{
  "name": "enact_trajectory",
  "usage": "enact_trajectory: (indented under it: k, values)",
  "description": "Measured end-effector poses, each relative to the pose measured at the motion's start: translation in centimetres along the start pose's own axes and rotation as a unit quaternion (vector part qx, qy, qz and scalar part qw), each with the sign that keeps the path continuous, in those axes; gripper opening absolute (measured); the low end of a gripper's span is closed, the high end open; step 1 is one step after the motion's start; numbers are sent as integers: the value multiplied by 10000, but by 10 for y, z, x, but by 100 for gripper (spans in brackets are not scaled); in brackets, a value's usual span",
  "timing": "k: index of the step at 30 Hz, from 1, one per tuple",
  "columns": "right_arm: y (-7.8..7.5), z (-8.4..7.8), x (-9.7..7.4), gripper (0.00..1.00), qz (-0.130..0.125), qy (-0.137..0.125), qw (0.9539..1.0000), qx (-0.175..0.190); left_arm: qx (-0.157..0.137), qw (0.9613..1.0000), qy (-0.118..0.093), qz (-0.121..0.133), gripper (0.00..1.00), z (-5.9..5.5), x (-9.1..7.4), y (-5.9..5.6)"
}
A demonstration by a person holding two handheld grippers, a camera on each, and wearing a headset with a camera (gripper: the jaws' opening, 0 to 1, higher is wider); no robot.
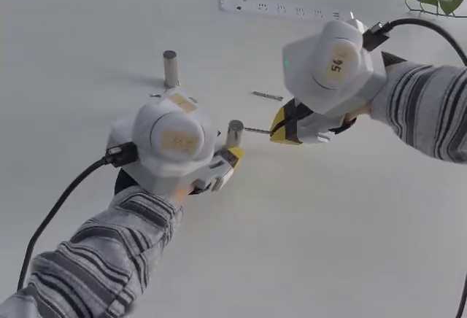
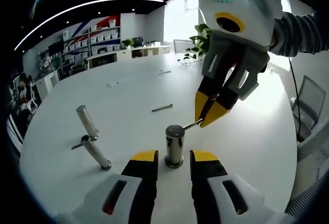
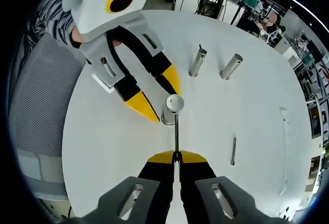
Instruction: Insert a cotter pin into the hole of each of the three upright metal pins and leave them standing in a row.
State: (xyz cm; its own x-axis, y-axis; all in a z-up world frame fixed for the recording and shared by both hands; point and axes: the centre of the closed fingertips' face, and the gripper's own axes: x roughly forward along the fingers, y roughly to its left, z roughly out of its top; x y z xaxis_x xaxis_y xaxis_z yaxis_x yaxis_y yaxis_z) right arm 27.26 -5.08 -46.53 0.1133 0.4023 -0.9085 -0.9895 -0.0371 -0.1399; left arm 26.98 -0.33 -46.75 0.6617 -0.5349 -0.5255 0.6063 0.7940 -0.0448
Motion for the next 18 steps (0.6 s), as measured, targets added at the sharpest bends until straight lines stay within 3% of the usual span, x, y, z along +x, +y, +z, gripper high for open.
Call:
enact_trajectory:
  k: [18]
  values:
    - [3,3,-1,0,-10,-10,10000,-45,-100,9999,70,65,13,-4,10,0]
